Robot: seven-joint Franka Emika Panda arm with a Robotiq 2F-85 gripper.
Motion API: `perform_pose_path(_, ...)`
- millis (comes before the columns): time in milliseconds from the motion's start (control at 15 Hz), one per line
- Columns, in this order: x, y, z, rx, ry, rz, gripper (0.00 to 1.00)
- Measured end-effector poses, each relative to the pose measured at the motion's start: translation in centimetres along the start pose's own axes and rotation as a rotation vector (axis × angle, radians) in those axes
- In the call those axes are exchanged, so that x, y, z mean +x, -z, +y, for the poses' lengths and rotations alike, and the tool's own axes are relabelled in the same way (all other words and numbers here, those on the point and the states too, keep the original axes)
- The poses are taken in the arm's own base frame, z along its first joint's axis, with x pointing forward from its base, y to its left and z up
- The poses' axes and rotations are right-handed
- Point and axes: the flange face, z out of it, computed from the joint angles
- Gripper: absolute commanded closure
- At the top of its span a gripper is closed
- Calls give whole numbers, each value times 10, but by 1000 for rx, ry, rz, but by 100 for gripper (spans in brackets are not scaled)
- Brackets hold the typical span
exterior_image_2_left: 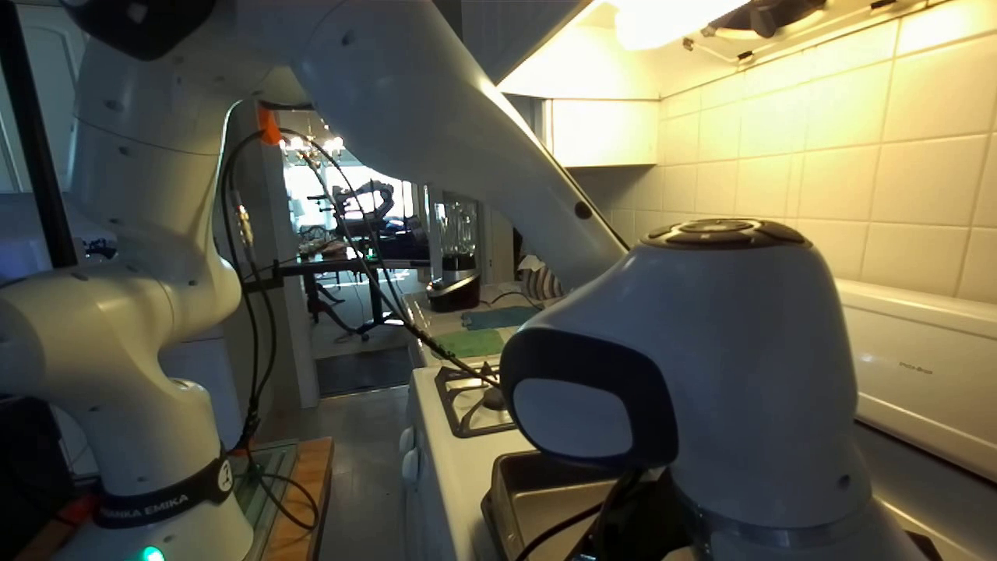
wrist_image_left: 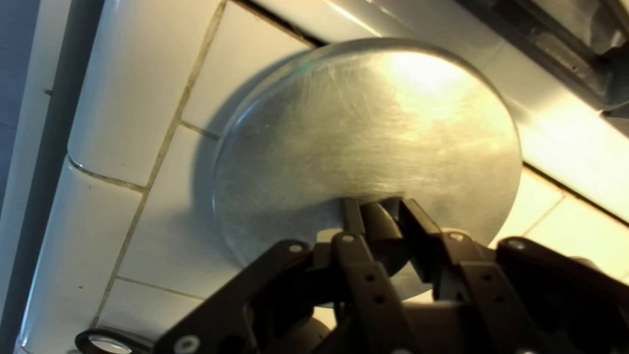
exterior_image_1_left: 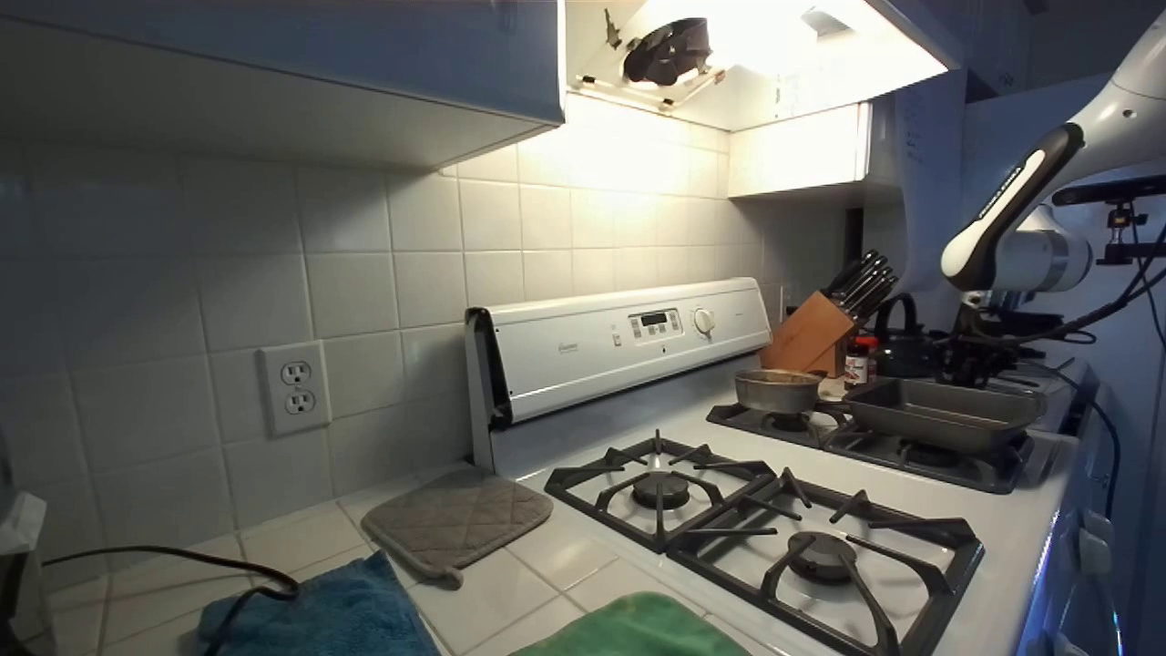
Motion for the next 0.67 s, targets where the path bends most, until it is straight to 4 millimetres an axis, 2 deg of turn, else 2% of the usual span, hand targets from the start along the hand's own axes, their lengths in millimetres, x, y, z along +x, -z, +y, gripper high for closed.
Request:
perform_pose_path(400, 6, 12, 2, -5, 8, 24, 94)
perform_pose_path(667, 9, 30, -4, 0, 36, 50, 94)
